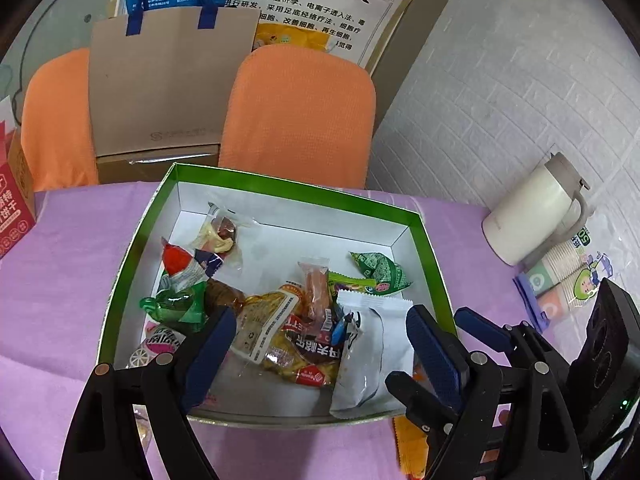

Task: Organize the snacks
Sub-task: 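Carry the white pack into the green box and open the right gripper, then move the right gripper toward the red-orange snack pack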

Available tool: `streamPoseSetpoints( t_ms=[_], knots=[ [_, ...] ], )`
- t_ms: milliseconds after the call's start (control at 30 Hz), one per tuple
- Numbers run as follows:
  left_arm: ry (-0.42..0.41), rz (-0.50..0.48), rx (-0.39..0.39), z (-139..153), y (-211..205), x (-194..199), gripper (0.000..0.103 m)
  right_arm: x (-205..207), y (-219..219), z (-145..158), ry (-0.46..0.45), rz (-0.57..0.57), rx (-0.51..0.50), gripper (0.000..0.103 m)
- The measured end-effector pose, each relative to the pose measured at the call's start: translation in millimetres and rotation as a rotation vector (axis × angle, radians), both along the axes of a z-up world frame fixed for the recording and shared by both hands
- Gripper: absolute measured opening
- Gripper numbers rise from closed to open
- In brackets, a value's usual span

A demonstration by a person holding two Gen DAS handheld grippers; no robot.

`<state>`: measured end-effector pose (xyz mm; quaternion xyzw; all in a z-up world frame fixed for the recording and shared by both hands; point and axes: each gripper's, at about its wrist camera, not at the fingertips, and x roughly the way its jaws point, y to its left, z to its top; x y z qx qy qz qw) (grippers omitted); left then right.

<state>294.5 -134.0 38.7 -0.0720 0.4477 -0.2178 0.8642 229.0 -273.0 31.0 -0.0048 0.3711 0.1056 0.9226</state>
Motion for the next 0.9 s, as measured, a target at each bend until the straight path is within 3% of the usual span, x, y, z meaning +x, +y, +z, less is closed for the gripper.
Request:
streamPoseSetpoints(
  t_ms=[167,233,267,433,567,700,900],
  knots=[
    [-0.065,0.011,0.059,16.5,7.2,-31.5,0.090,-32.7,-3.4,16.3,0.001,0.003,0.065,0.089],
    [-0.102,0.013,0.094,24.0,9.3,-47.4,0.101,-48.9,-4.4,23.5,0.002,-0.002,0.080,0.095],
    [-0.117,0.003,0.091,27.3,11.0,-58.0,0.102,-58.4,-4.4,26.8,-0.007,0.000,0.084,0.101],
    [-0.173,-0.033,0.055,37.8,26.7,-113.2,0.103,-112.4,-4.2,35.6,-0.063,-0.007,0.065,0.102],
    [-0.193,-0.027,0.065,35.0,36.1,-152.3,0.103,-154.9,1.2,25.8,-0.114,0.004,0.057,0.102],
    [-0.265,0.051,0.247,22.8,37.1,-188.8,0.103,-185.6,3.7,-2.2,-0.096,-0.042,0.087,0.102],
    [-0.199,0.078,0.217,-9.5,48.6,-219.1,0.103,-201.8,9.4,-27.0,-0.073,-0.076,0.098,0.102]
  ],
)
